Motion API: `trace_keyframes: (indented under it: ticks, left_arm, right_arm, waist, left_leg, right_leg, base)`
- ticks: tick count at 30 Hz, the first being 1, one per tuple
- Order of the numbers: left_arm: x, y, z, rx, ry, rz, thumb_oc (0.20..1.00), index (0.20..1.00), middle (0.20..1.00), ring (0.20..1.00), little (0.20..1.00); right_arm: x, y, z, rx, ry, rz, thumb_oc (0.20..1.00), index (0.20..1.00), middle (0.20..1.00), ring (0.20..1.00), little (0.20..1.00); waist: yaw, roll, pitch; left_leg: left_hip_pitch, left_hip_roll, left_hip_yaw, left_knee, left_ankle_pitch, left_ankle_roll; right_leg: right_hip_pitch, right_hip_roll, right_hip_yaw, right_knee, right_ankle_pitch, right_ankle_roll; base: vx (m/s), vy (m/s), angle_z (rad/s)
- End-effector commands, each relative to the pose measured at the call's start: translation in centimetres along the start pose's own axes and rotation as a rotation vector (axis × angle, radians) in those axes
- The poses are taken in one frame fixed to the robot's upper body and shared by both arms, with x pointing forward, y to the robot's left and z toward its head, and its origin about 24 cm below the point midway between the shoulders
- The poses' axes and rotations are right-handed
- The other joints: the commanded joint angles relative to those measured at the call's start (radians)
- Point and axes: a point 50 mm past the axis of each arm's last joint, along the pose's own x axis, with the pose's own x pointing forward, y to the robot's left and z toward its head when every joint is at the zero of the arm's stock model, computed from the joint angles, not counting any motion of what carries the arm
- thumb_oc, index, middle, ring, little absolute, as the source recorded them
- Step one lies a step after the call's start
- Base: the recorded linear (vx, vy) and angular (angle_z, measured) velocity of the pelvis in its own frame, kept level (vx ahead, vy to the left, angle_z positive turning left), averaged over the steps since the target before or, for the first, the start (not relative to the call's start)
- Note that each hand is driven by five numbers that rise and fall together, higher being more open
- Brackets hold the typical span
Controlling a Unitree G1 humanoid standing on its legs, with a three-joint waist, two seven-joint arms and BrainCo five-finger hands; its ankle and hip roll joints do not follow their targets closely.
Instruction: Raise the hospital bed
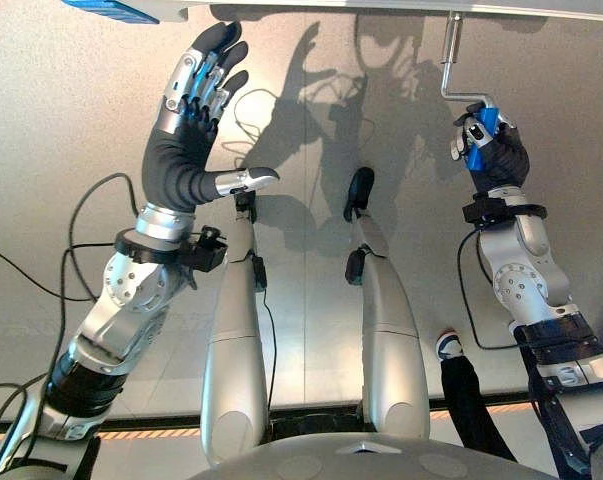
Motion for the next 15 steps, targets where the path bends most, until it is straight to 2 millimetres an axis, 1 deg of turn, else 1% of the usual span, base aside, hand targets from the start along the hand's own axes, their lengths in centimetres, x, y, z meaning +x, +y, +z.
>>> trace_keyframes:
  ticks: [1,2,3,4,5,6,7,8,9,10,12,14,15]
  left_arm:
    - [-0.4,-0.2,1.9,0.018,-0.075,-0.048,1.000,1.000,1.000,1.000,1.000]
    - [-0.4,-0.2,1.9,0.022,-0.073,-0.047,1.000,1.000,1.000,1.000,1.000]
    - [-0.5,-0.4,1.5,0.002,-0.061,-0.047,1.000,1.000,1.000,1.000,1.000]
    - [-0.1,-0.3,1.5,-0.009,-0.077,-0.038,1.000,1.000,1.000,1.000,1.000]
    - [-0.1,-0.3,1.5,-0.009,-0.077,-0.038,1.000,1.000,1.000,1.000,1.000]
    - [0.2,-0.4,1.2,-0.025,-0.076,-0.028,1.000,1.000,1.000,1.000,1.000]
    - [0.3,-0.4,1.1,-0.033,-0.078,-0.019,1.000,1.000,1.000,1.000,1.000]
    - [0.2,-0.4,0.6,-0.065,-0.063,0.005,1.000,1.000,1.000,1.000,1.000]
    - [0.5,-0.3,0.8,-0.068,-0.081,0.012,1.000,1.000,1.000,1.000,1.000]
    - [0.5,-0.3,0.8,-0.067,-0.082,0.013,1.000,1.000,1.000,1.000,1.000]
    - [0.6,-0.4,0.5,-0.097,-0.082,0.025,1.000,1.000,1.000,1.000,1.000]
    - [0.7,-0.7,0.2,-0.128,-0.074,0.040,1.000,1.000,1.000,1.000,1.000]
    - [0.5,-1.0,0.0,-0.152,-0.064,0.039,1.000,1.000,1.000,1.000,1.000]
  right_arm:
    - [-3.2,5.2,4.1,0.141,-0.189,0.391,0.200,0.200,0.200,0.200,0.200]
    - [-3.0,6.3,3.7,0.153,-0.160,0.452,0.200,0.200,0.200,0.200,0.200]
    - [-2.9,6.9,2.7,0.181,-0.117,0.477,0.200,0.200,0.200,0.200,0.200]
    - [-2.2,8.3,2.6,0.199,-0.116,0.525,0.200,0.200,0.200,0.200,0.200]
    - [-2.2,8.3,2.6,0.199,-0.116,0.526,0.200,0.200,0.200,0.200,0.200]
    - [-1.5,10.4,1.9,0.235,-0.090,0.595,0.200,0.200,0.200,0.200,0.200]
    - [-1.1,11.5,1.7,0.249,-0.088,0.623,0.200,0.200,0.200,0.200,0.200]
    - [-0.3,13.2,0.9,0.255,-0.060,0.664,0.200,0.200,0.200,0.200,0.200]
    - [0.5,14.2,1.6,0.230,-0.091,0.691,0.200,0.200,0.200,0.200,0.200]
    - [0.5,14.3,1.6,0.230,-0.091,0.692,0.200,0.200,0.200,0.200,0.200]
    - [1.9,15.5,1.7,0.193,-0.092,0.709,0.200,0.200,0.200,0.200,0.200]
    - [3.7,16.3,1.4,0.145,-0.093,0.664,0.200,0.200,0.200,0.200,0.200]
    - [4.6,16.6,0.8,0.124,-0.075,0.627,0.200,0.200,0.200,0.200,0.200]
  waist:
    - [-0.032,-0.039,-0.022]
    - [-0.027,-0.039,-0.022]
    - [-0.015,-0.036,-0.022]
    - [-0.010,-0.033,-0.022]
    - [-0.010,-0.033,-0.022]
    - [0.007,-0.025,-0.022]
    - [0.018,-0.019,-0.022]
    - [0.042,-0.009,-0.022]
    - [0.048,-0.007,-0.022]
    - [0.047,-0.007,-0.022]
    - [0.071,0.004,-0.022]
    - [0.090,0.015,-0.022]
    - [0.106,0.022,-0.022]
  left_leg:
    - [0.044,0.014,-0.033,0.011,-0.016,-0.011]
    - [0.044,0.013,-0.037,0.011,-0.015,-0.010]
    - [0.078,0.014,-0.047,0.013,-0.047,-0.016]
    - [0.043,0.010,-0.042,0.007,-0.011,-0.010]
    - [0.043,0.009,-0.042,0.007,-0.011,-0.010]
    - [0.040,0.006,-0.049,0.006,-0.010,-0.007]
    - [0.039,0.004,-0.052,0.005,-0.011,-0.007]
    - [0.065,0.002,-0.066,0.013,-0.045,-0.010]
    - [0.029,-0.003,-0.063,0.011,-0.012,-0.003]
    - [0.028,-0.003,-0.064,0.012,-0.012,-0.003]
    - [0.022,-0.007,-0.068,0.016,-0.015,-0.002]
    - [0.016,-0.009,-0.075,0.019,-0.017,0.000]
    - [0.048,-0.009,-0.082,0.020,-0.050,-0.005]
  right_leg:
    - [0.079,0.028,-0.046,0.001,-0.009,0.068]
    - [0.084,0.025,-0.051,-0.002,-0.008,0.069]
    - [0.118,0.027,-0.050,0.003,-0.037,0.077]
    - [0.090,0.022,-0.060,-0.010,-0.004,0.068]
    - [0.090,0.022,-0.060,-0.010,-0.004,0.069]
    - [0.095,0.018,-0.067,-0.012,-0.004,0.068]
    - [0.097,0.016,-0.070,-0.013,-0.005,0.067]
    - [0.130,0.016,-0.070,-0.003,-0.037,0.073]
    - [0.102,0.012,-0.081,-0.013,-0.008,0.064]
    - [0.101,0.012,-0.081,-0.013,-0.008,0.064]
    - [0.107,0.006,-0.089,-0.016,-0.008,0.065]
    - [0.108,0.003,-0.097,-0.020,-0.008,0.065]
    - [0.138,0.004,-0.093,-0.014,-0.036,0.075]
  base:
    - [0.01,-0.021,0.06]
    - [0.07,-0.005,0.06]
    - [0.01,0.002,0.05]
    - [0.00,0.000,0.00]
    - [-0.04,0.010,0.01]
    - [0.00,0.000,0.00]
    - [0.08,-0.005,-0.03]
    - [0.02,-0.010,-0.04]
    - [0.00,0.000,0.00]
    - [-0.06,0.005,0.03]
    - [0.01,0.005,0.08]
    - [0.05,0.012,0.02]
    - [0.06,0.011,0.00]
